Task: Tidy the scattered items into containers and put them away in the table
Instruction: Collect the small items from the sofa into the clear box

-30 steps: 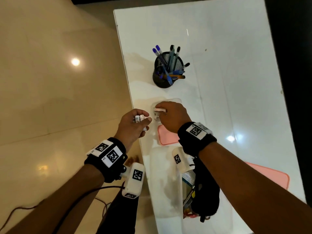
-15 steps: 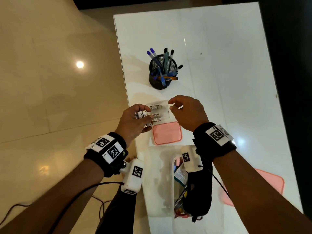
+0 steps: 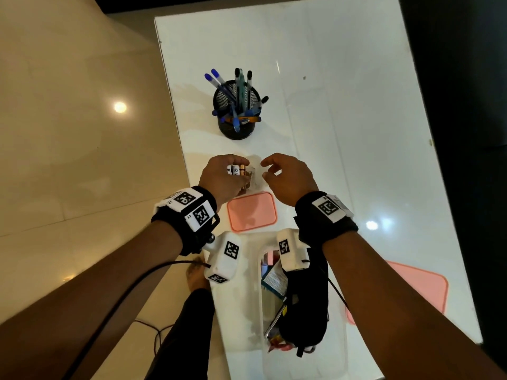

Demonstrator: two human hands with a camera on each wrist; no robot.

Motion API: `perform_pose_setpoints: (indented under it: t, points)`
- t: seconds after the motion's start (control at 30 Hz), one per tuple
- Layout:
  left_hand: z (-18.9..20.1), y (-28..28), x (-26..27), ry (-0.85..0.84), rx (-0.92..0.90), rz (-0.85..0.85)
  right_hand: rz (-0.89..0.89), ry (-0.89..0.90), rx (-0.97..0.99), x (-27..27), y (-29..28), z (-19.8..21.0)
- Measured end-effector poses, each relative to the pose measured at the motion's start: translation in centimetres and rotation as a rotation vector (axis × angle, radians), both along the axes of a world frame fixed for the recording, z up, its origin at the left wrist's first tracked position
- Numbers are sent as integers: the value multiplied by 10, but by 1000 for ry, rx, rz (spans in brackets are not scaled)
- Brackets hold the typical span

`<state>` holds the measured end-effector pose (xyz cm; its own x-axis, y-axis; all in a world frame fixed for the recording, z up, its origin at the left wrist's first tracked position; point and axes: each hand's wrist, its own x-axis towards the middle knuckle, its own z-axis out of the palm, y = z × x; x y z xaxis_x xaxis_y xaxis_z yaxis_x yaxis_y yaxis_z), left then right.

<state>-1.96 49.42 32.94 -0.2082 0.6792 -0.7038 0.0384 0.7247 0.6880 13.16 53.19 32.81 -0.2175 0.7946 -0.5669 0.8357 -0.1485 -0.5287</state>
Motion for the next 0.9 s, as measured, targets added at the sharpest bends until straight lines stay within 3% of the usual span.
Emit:
perform_pose_setpoints:
  t: [0.23,0.43,0.63,0.9]
  points:
    - [-2,-3,-3,20,17,-48,-19,30,-32,3,2,-1]
    - [-6,-4,0,45,37,48,9,37,-48,1,5,-2]
    - [-13,-10,-4,61,26,25,20,43,-50,1,7,-1]
    - [-16,-14,-6,207,122,-2,14,44,-43,1,10,-3]
